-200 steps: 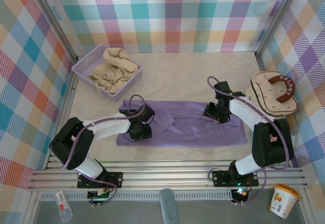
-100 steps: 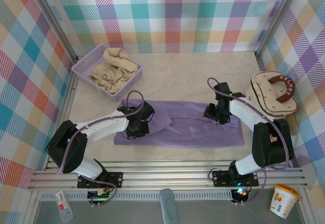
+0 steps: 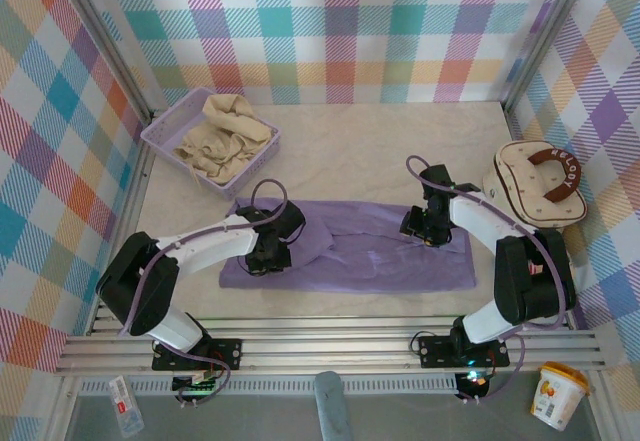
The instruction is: Fold and stack the mixed laundry pile
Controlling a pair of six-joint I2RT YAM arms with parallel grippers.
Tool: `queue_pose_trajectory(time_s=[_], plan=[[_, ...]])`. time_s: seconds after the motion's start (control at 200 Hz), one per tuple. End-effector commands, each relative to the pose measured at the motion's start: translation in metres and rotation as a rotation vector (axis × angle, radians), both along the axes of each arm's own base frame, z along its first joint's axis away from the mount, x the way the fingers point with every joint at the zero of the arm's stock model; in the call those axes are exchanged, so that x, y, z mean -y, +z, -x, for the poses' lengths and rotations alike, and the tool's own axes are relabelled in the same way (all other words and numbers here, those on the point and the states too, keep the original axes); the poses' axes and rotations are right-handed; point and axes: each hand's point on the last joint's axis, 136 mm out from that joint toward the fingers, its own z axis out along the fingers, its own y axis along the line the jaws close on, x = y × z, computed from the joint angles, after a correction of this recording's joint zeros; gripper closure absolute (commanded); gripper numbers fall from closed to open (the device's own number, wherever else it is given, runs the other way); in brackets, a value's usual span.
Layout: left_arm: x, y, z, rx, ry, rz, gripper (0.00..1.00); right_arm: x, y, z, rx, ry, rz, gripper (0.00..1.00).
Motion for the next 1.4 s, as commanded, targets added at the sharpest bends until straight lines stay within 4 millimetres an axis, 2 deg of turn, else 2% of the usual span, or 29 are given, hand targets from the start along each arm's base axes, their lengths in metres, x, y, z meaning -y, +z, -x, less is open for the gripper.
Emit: queue_pose_trajectory(time_s=[0.0, 0.05, 0.215, 0.435, 0.54, 0.555, 0.6, 0.65, 0.7, 0.865, 0.925, 1.015, 1.115, 1.175, 1.265, 1.395], plan=[[-0.002, 0.002, 0.003, -0.010, -0.011, -0.013, 0.94, 0.003, -0.003, 0.001, -0.002, -0.004, 0.015, 0.46], [-0.004, 0.003, 0.003, -0.004, -0.009, -0.016, 1.00, 0.004, -0.003, 0.002, -0.001, -0.003, 0.019, 0.46], [-0.010, 0.008, 0.005, -0.003, -0.036, -0.039, 1.00, 0.005, -0.003, 0.002, -0.003, -0.007, 0.022, 0.46], [-0.045, 0.032, 0.026, -0.002, -0.117, -0.118, 1.00, 0.002, -0.002, 0.000, -0.003, 0.012, 0.015, 0.46], [-0.052, 0.029, 0.032, 0.007, -0.118, -0.113, 1.00, 0.001, -0.003, -0.002, -0.006, 0.021, 0.011, 0.46], [-0.052, 0.027, 0.032, 0.003, -0.116, -0.114, 0.95, 0.001, -0.004, -0.002, -0.007, 0.024, 0.013, 0.46], [-0.056, 0.023, 0.034, -0.012, -0.095, -0.143, 0.69, 0.001, -0.003, -0.004, -0.008, 0.027, 0.016, 0.46], [-0.062, 0.022, 0.031, -0.017, -0.078, -0.191, 0.59, 0.002, -0.001, -0.006, -0.004, 0.031, 0.025, 0.46], [-0.068, 0.026, 0.025, -0.002, -0.057, -0.242, 0.43, 0.003, 0.000, -0.008, -0.002, 0.037, 0.035, 0.46], [-0.048, 0.058, -0.015, 0.150, 0.009, -0.165, 0.39, 0.007, 0.009, -0.017, 0.022, 0.059, 0.070, 0.45], [-0.039, 0.063, -0.030, 0.198, 0.059, -0.113, 0.37, 0.008, 0.010, -0.021, 0.028, 0.064, 0.084, 0.45], [-0.013, 0.052, -0.047, 0.217, 0.123, -0.003, 0.40, 0.005, 0.006, -0.025, 0.020, 0.072, 0.074, 0.46], [0.011, 0.026, -0.055, 0.163, 0.185, 0.067, 0.47, 0.000, -0.001, -0.028, -0.001, 0.073, 0.051, 0.46], [0.013, 0.010, -0.055, 0.128, 0.204, 0.053, 0.46, 0.004, -0.010, -0.031, -0.010, 0.065, 0.076, 0.46], [0.011, -0.009, -0.054, 0.088, 0.191, 0.008, 0.39, 0.016, -0.026, -0.035, -0.055, 0.039, 0.142, 0.47], [0.008, -0.027, -0.055, 0.017, 0.108, -0.097, 0.42, 0.035, -0.043, -0.036, -0.124, -0.020, 0.226, 0.48]])
